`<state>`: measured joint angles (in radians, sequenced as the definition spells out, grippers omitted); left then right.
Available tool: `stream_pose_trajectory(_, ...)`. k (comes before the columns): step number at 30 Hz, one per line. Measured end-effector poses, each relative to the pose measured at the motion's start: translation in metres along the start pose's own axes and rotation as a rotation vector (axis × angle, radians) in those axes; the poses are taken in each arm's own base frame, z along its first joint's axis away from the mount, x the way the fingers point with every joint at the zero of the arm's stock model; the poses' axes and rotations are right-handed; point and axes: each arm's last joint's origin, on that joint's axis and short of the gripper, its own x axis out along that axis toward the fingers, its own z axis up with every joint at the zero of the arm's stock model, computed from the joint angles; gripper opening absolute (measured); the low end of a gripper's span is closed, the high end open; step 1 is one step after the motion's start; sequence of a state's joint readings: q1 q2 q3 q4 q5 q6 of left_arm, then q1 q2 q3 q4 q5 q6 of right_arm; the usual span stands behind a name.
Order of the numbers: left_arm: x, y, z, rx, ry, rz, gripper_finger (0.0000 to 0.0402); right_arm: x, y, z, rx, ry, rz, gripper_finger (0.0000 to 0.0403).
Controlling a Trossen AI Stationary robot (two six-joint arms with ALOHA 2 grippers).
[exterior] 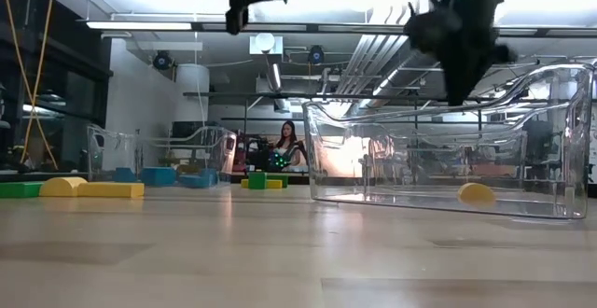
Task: Sort blocks
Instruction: Put the green block into the bottom transparent bin
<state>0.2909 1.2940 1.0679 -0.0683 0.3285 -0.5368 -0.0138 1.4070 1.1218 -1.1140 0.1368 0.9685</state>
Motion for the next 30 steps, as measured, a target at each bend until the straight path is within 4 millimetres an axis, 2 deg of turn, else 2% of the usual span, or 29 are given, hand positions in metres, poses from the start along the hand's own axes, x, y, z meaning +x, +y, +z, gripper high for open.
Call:
stream_pose_trajectory(7, -0.020, -0.024, 0.017, 0.046, -0.093, -0.081, 0.0081, 0.049, 0.005, 0.009, 0.124, -0.108, -0.024, 0.0003)
stream_pose_trajectory(10, -0.030, -0.035, 0.020, 0.060, -0.130, -0.125, 0.0081, 0.067, 0.010, 0.013, 0.113, -0.109, -0.028, 0.0002)
stream_pose_trajectory(14, -0.043, -0.052, 0.019, 0.086, -0.160, -0.189, 0.0081, 0.081, 0.022, 0.021, 0.054, -0.134, 0.006, 0.0001)
stream_pose_trajectory(20, -0.053, -0.080, 0.008, 0.151, -0.138, -0.293, 0.0081, 0.080, 0.054, 0.036, -0.034, -0.216, 0.161, 0.0001)
stream_pose_trajectory(25, -0.050, -0.097, -0.005, 0.171, -0.097, -0.351, 0.0081, 0.078, 0.081, 0.046, -0.108, -0.258, 0.246, 0.0001)
stream_pose_trajectory(30, -0.049, -0.108, -0.013, 0.179, -0.069, -0.391, 0.0082, 0.087, 0.108, 0.049, -0.186, -0.242, 0.301, 0.0000)
